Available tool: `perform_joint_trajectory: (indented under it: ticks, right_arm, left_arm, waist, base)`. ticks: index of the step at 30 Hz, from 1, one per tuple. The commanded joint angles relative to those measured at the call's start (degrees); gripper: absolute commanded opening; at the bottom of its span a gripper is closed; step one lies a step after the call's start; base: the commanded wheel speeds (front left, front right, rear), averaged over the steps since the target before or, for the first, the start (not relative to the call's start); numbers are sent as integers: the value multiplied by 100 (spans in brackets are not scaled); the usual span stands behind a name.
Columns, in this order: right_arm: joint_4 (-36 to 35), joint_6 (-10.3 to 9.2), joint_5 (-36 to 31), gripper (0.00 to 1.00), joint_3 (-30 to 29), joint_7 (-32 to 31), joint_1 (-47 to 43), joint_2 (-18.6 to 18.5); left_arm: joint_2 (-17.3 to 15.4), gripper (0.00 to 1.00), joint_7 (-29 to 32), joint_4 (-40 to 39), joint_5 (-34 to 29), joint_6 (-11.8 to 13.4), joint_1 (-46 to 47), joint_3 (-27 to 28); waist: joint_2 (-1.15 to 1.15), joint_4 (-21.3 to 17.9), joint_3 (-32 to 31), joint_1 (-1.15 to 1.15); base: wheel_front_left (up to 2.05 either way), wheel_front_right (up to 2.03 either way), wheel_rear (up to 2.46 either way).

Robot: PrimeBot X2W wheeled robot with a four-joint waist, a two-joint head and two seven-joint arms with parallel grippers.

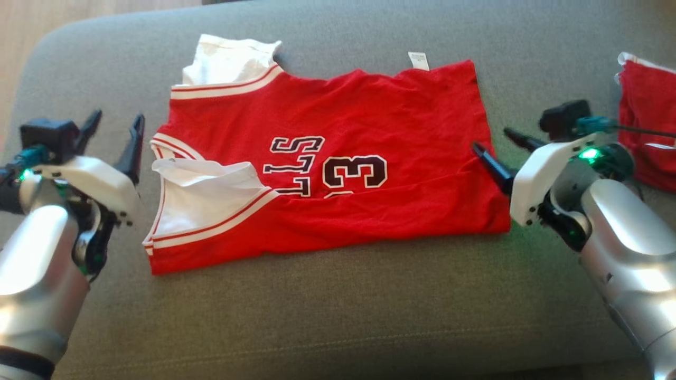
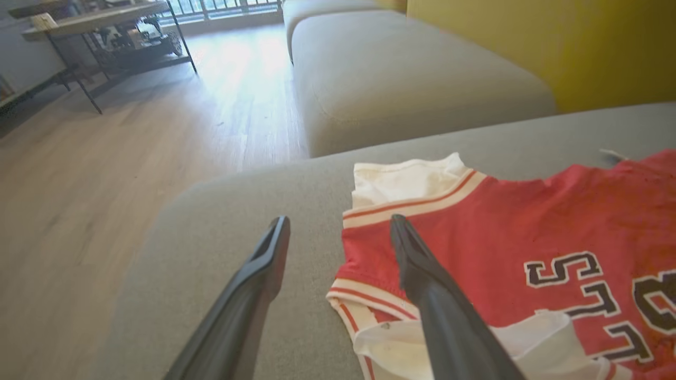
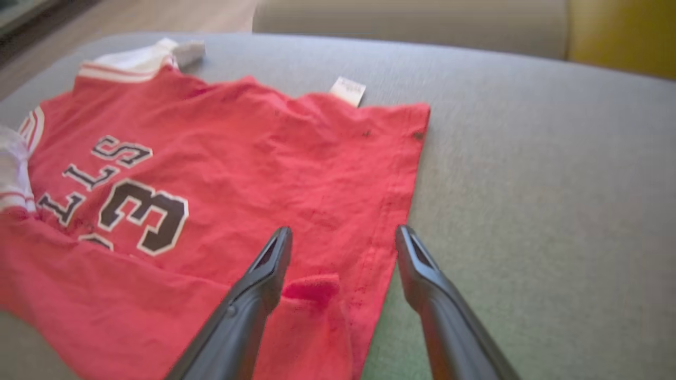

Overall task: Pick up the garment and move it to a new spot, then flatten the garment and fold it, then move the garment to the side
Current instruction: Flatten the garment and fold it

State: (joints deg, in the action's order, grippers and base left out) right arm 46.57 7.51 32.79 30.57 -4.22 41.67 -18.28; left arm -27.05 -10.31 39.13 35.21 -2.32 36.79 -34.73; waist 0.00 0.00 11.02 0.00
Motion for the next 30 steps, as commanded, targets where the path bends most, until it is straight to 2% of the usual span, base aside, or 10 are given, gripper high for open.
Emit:
perform_joint_trajectory:
  ticks: [1,5,9,11,13,16,19,22,30]
  right_arm:
    - [-188,-2,-92,100,-95,267,60,-47]
    - [-359,-2,-519,100,-585,1059,-119,-82]
    - [-674,-2,-1148,100,-1166,1608,-503,70]
    - [-954,-2,-1449,100,-1538,1739,-785,231]
    - [-1308,-2,-1792,100,-1916,1810,-1137,425]
    - [-1908,-2,-2224,100,-2566,1862,-1824,767]
    - [-2557,-2,-2554,100,-3091,1869,-2494,1167]
    - [-3075,-2,-2798,100,-3311,1761,-3002,1373]
    - [-3826,-2,-2921,100,-3451,1443,-3628,1525]
  left_arm:
    - [-216,100,-167,-251,17,134,255,366]
    - [-153,100,-390,-859,169,517,-79,741]
    - [-133,100,-453,-1711,127,947,-685,1025]
    - [-173,100,-462,-2126,-121,1234,-1026,1061]
    - [-82,100,-465,-2561,-221,1498,-1437,1185]
    - [125,100,-467,-3048,-317,1738,-2078,1289]
    - [342,100,-467,-3319,-386,1871,-2635,1455]
    - [567,100,-468,-3500,-567,1924,-3072,1586]
    - [971,100,-468,-3359,-755,1838,-3683,1814]
  waist:
    - [0,67,-129,0]
    - [0,142,-423,0]
    - [0,175,-741,0]
    - [0,181,-887,0]
    - [0,186,-1028,0]
    - [0,261,-1263,0]
    - [0,313,-1375,0]
    - [0,315,-1401,0]
    - [0,296,-1369,0]
  base:
    - [0,0,0]
    - [0,0,0]
    - [0,0,0]
    - [0,0,0]
    - [0,0,0]
    - [0,0,0]
    - [0,0,0]
    - [0,0,0]
    - [0,0,0]
